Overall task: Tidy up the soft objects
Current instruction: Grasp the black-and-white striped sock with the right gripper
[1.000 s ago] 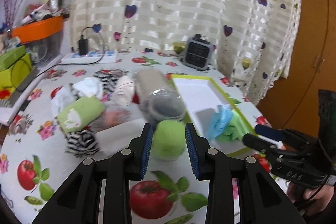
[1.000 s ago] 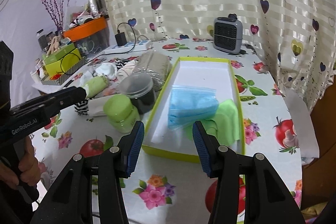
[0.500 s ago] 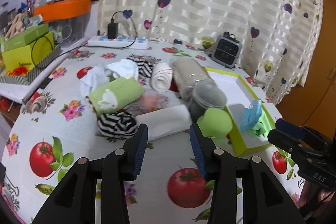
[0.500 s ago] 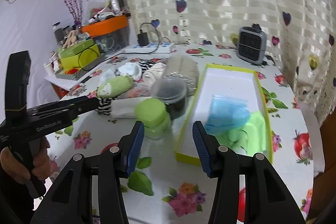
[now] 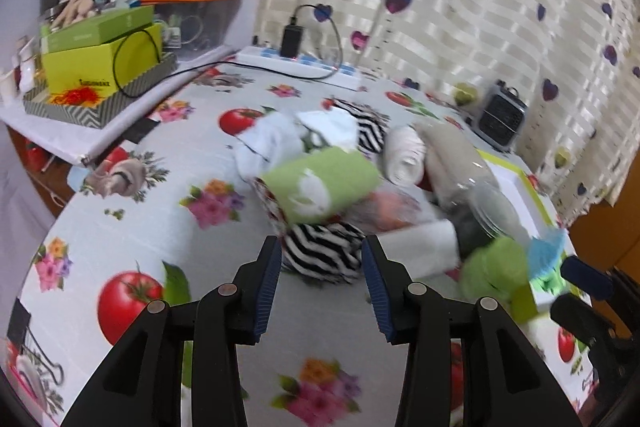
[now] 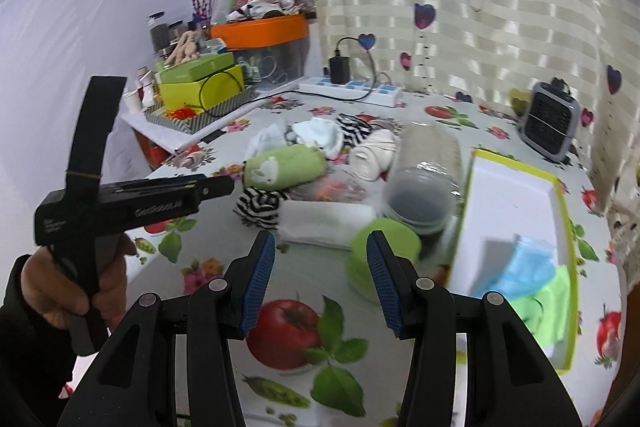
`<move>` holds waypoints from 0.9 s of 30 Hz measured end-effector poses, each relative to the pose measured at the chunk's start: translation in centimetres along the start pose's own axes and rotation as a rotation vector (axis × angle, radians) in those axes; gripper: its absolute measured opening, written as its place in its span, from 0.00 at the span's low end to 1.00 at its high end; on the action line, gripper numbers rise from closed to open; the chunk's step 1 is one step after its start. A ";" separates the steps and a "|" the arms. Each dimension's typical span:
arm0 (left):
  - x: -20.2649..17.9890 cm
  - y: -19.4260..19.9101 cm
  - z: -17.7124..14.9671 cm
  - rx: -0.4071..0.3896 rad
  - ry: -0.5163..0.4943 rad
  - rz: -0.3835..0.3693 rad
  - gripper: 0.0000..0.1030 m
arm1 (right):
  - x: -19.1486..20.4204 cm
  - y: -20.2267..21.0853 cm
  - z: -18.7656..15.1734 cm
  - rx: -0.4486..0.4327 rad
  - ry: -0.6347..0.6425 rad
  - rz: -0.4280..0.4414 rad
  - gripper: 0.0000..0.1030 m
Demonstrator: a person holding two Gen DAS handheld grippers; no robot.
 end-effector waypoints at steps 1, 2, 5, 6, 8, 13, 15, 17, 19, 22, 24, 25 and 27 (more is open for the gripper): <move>0.4 -0.3 0.3 0.001 0.001 0.009 0.40 | 0.2 -0.2 0.1 0.001 0.004 0.003 0.48; 0.7 -0.7 0.6 0.004 0.002 0.015 0.40 | 0.3 -0.4 0.2 0.002 0.007 0.006 0.48; 1.4 -2.1 1.6 0.021 0.003 0.004 0.40 | 0.7 -1.0 0.6 0.008 0.015 0.018 0.48; 1.6 -2.6 1.9 0.028 0.000 0.000 0.40 | 0.8 -1.2 0.7 0.012 0.017 0.018 0.48; 1.7 -3.8 2.2 0.046 -0.011 -0.002 0.40 | 0.9 -1.5 0.8 0.017 0.021 0.020 0.48; 2.0 -4.9 2.1 0.070 -0.021 -0.022 0.40 | 1.2 -2.7 1.2 0.042 0.035 0.021 0.48; 2.4 -4.7 2.0 0.063 -0.023 -0.011 0.40 | 1.5 -3.5 1.4 0.059 0.046 0.025 0.48; 3.0 -4.3 2.1 0.056 -0.009 0.001 0.40 | 2.3 -4.9 1.9 0.075 0.070 0.043 0.48; 3.8 -3.7 2.1 0.044 0.013 0.010 0.40 | 3.2 -6.4 2.0 0.094 0.088 0.065 0.48; 5.0 -2.9 2.1 0.032 0.023 0.040 0.40 | 4.6 -9.1 2.2 0.132 0.103 0.096 0.48; 5.6 -2.5 2.0 0.032 0.021 0.059 0.40 | 5.6 -11.0 2.3 0.159 0.118 0.104 0.48; 5.9 -2.4 2.0 0.032 0.020 0.063 0.40 | 6.0 -11.5 2.4 0.164 0.123 0.110 0.48; 6.5 -2.1 1.9 0.029 0.024 0.066 0.40 | 6.6 -12.8 2.5 0.184 0.134 0.118 0.48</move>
Point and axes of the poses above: each gripper's, at about its wrist camera, not at the fingertips, and y roughly against the way its jaws point, x to its left, z to its top, the point moved 4 cm from there along -y, roughly the way its jaws point, and after that the axes turned 1 degree about y, right-handed, at the moved point
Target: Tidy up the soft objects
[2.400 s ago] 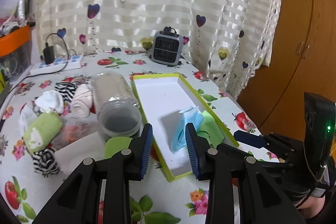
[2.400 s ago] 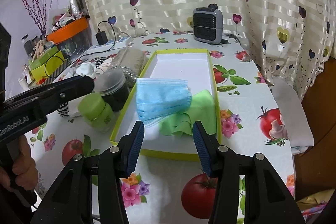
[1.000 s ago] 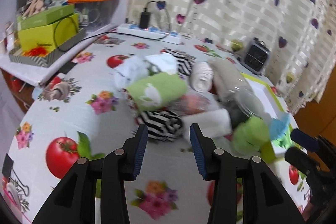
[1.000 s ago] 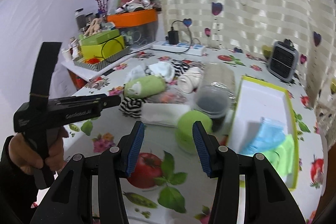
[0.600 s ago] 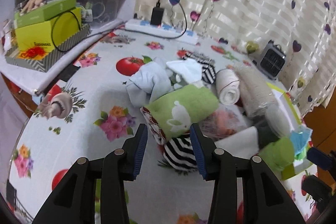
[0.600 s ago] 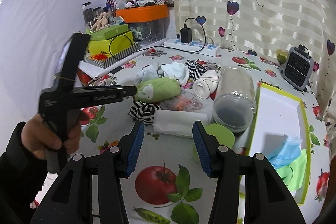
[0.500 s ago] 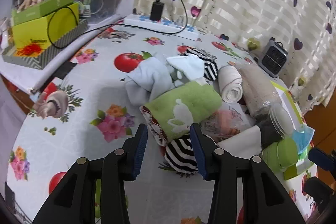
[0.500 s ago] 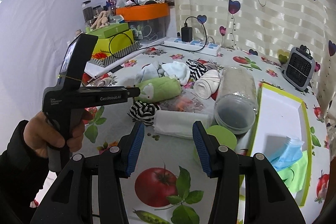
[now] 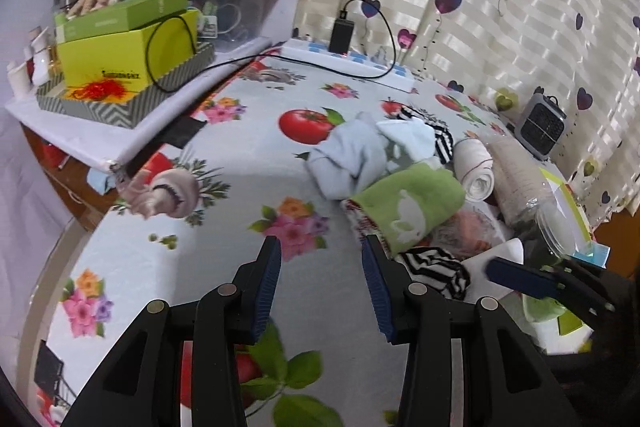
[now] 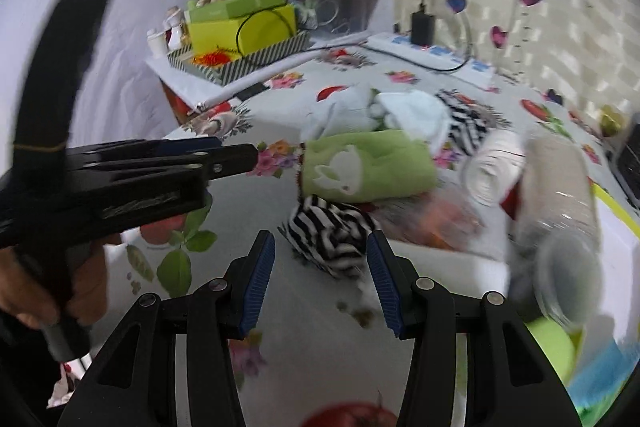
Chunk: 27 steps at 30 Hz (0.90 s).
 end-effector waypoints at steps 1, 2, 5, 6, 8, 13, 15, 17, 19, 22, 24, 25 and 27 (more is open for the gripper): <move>0.3 0.1 0.0 -0.001 0.003 -0.001 0.40 | 0.2 -0.8 0.2 0.017 0.007 0.002 0.48; 0.4 0.1 0.0 -0.001 0.004 0.000 0.40 | 0.2 -1.7 0.3 0.032 0.010 0.005 0.48; 0.8 0.0 0.0 0.003 0.006 -0.006 0.40 | -0.1 -3.7 0.4 0.080 0.002 -0.009 0.48; 0.8 -0.1 0.1 0.004 0.006 -0.011 0.40 | -0.3 -4.2 0.5 0.092 -0.005 -0.012 0.48; 0.8 -0.2 0.0 0.006 0.004 -0.014 0.40 | -0.4 -4.8 0.5 0.100 -0.009 -0.007 0.48; 0.5 -0.4 0.2 0.009 -0.001 -0.029 0.40 | -0.7 -4.7 0.5 0.106 -0.048 0.017 0.12; 0.2 -0.3 0.3 0.004 -0.010 -0.039 0.40 | -0.9 -3.8 0.4 0.084 -0.052 0.012 0.12; -0.1 -0.4 0.5 0.003 -0.018 -0.046 0.40 | -0.9 -2.6 0.6 0.051 -0.063 0.023 0.12; -0.7 -0.7 0.7 0.004 -0.027 -0.062 0.40 | -1.0 -0.7 0.9 0.003 -0.070 0.018 0.11; -1.7 -1.6 1.1 0.018 -0.038 -0.098 0.40 | -1.5 2.1 1.4 -0.061 -0.084 0.009 0.11; -2.4 -2.6 1.2 0.038 -0.041 -0.115 0.40 | -1.9 3.5 1.5 -0.091 -0.098 0.000 0.12; -2.8 -3.2 1.2 0.050 -0.043 -0.125 0.40 | -2.2 4.2 1.4 -0.105 -0.107 -0.007 0.12; -3.3 -4.4 1.1 0.078 -0.037 -0.146 0.40 | -2.7 5.1 1.3 -0.118 -0.120 -0.015 0.12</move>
Point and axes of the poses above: each gripper's, at about its wrist camera, not at the fingertips, and y roughly against the way its jaws point, x to its left, z to its top, the point moved 4 cm from there along -y, roughly the way its jaws point, and after that the axes turned 1 degree about y, right-handed, at the moved point
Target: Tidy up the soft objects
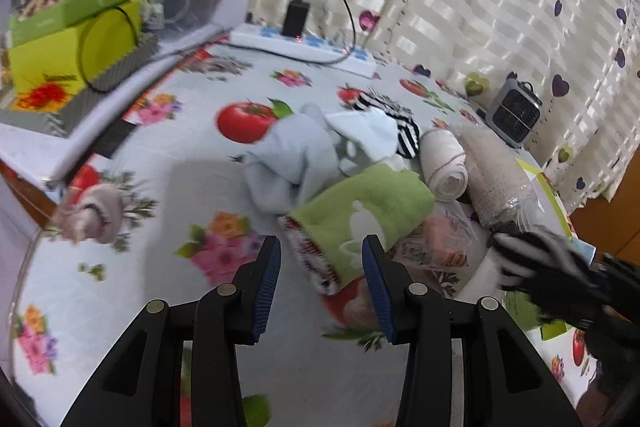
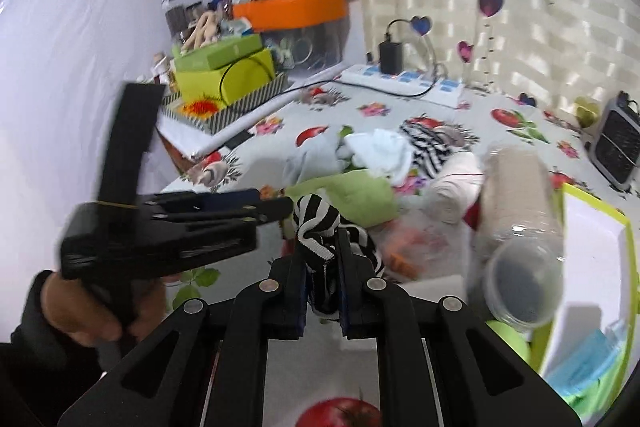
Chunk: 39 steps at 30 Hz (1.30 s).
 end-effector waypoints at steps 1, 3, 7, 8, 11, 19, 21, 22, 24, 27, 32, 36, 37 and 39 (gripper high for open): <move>-0.1 -0.5 0.0 0.013 0.010 -0.007 0.40 | -0.3 0.4 -0.1 -0.005 -0.006 -0.005 0.12; -0.1 -1.8 -0.1 0.043 0.041 -0.015 0.41 | -0.6 1.0 -0.2 -0.009 -0.013 -0.013 0.12; -0.9 -2.6 -0.1 0.048 0.054 -0.024 0.42 | -1.0 1.7 -0.4 -0.015 -0.016 -0.019 0.12; -1.2 -2.8 -0.2 0.051 0.052 -0.032 0.42 | -1.2 1.8 -0.4 -0.017 -0.018 -0.020 0.12; -2.0 -3.3 -0.3 0.056 0.040 -0.033 0.41 | -1.5 2.2 -0.6 -0.024 -0.021 -0.020 0.12; -2.2 -2.4 -0.7 0.033 0.045 -0.044 0.24 | -2.2 3.3 -1.3 -0.037 -0.038 -0.030 0.12; -2.2 -1.8 -1.0 0.022 0.046 -0.047 0.22 | -2.3 3.7 -1.4 -0.042 -0.040 -0.029 0.12; -2.1 -1.5 -1.0 0.018 0.049 -0.048 0.22 | -2.3 3.9 -1.4 -0.045 -0.040 -0.030 0.12; -1.9 -0.6 -1.2 0.004 0.059 -0.053 0.21 | -2.3 4.3 -1.6 -0.050 -0.040 -0.029 0.12; -1.7 0.9 -1.3 -0.018 0.066 -0.053 0.20 | -2.3 5.1 -1.8 -0.060 -0.041 -0.030 0.12; -1.6 3.5 -1.6 -0.056 0.068 -0.054 0.19 | -2.6 6.1 -2.3 -0.071 -0.053 -0.034 0.12; -2.0 5.1 -2.2 -0.072 0.065 -0.061 0.18 | -2.7 6.8 -2.8 -0.078 -0.064 -0.036 0.12; -2.2 5.3 -2.3 -0.071 0.062 -0.063 0.18 | -2.6 6.9 -2.9 -0.079 -0.064 -0.035 0.12; -2.5 6.0 -2.8 -0.074 0.052 -0.071 0.18 | -2.4 7.1 -3.1 -0.078 -0.062 -0.031 0.12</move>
Point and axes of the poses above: each gripper's, at about its wrist camera, not at the fingertips, and y roughly against the way its jaws point, x to its left, z to its top, the point moved 4 cm from there along -y, roughly the way its jaws point, and after that the axes turned 1 degree about y, right-handed, at the moved point
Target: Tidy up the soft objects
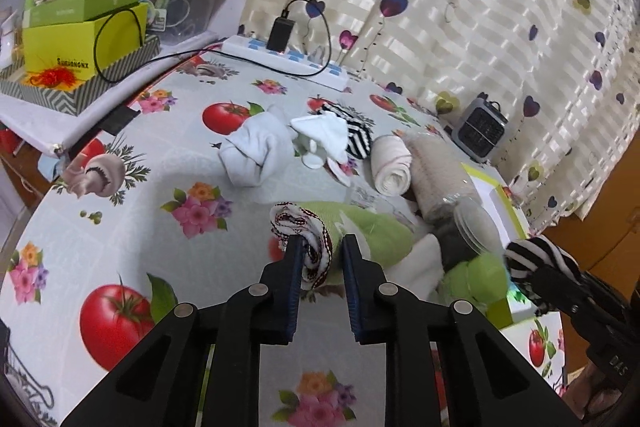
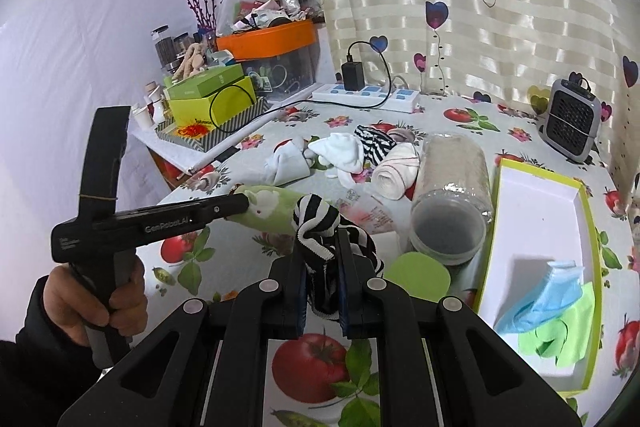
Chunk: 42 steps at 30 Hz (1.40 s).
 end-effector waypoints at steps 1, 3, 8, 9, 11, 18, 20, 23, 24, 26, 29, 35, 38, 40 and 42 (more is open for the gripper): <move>0.0 0.3 0.0 0.001 0.005 -0.010 0.17 | 0.1 0.1 -0.1 0.003 -0.001 0.008 0.12; 0.1 1.3 0.2 -0.010 0.027 -0.035 0.14 | 0.0 0.4 -0.1 0.003 -0.008 0.013 0.12; -0.5 2.9 0.5 -0.048 0.001 -0.025 0.14 | -0.1 0.9 -0.6 -0.013 -0.016 0.008 0.12; -0.7 3.0 0.4 -0.048 -0.011 -0.023 0.14 | -0.1 0.9 -0.7 -0.012 -0.014 0.007 0.12; -0.9 3.0 0.1 -0.046 -0.034 -0.012 0.14 | -0.2 1.1 -1.1 -0.010 -0.016 0.006 0.12; -1.4 3.0 -1.7 0.008 -0.104 0.008 0.24 | -0.8 1.4 -2.8 0.014 -0.042 -0.001 0.12; -1.4 3.4 -2.1 0.006 -0.134 0.014 0.36 | -0.8 1.6 -3.1 0.014 -0.042 0.002 0.12; -1.4 3.8 -2.6 0.004 -0.194 0.046 0.44 | -0.8 1.6 -3.1 0.014 -0.042 0.005 0.12; -1.6 3.8 -2.8 0.006 -0.223 0.052 0.44 | -0.8 1.7 -3.2 0.013 -0.042 0.005 0.12; -1.9 3.1 -3.3 0.031 -0.277 0.042 0.48 | -0.7 1.7 -3.3 0.013 -0.042 0.009 0.12; -2.3 1.7 -4.3 0.071 -0.339 0.047 0.49 | -0.6 1.6 -3.3 0.015 -0.042 0.010 0.12; -2.6 -1.6 -5.7 0.123 -0.476 0.096 0.53 | -0.7 1.1 -3.5 0.030 -0.052 0.001 0.12; -3.0 -2.5 -5.8 0.127 -0.514 0.107 0.57 | -0.5 0.8 -3.5 0.037 -0.053 -0.004 0.12; -3.3 -3.1 -5.7 0.129 -0.538 0.134 0.57 | -0.6 0.9 -3.5 0.033 -0.060 -0.005 0.12; -3.5 -3.7 -5.5 0.124 -0.550 0.159 0.57 | -0.8 0.8 -3.5 0.031 -0.068 -0.007 0.12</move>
Point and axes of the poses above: each gripper's, at about its wrist camera, not at the fingertips, and y roughly against the way its jaws point, x to its left, z to its top, the point moved 4 cm from there along -y, roughly the way its jaws point, and after that the axes turned 1 degree about y, right-handed, at the moved point
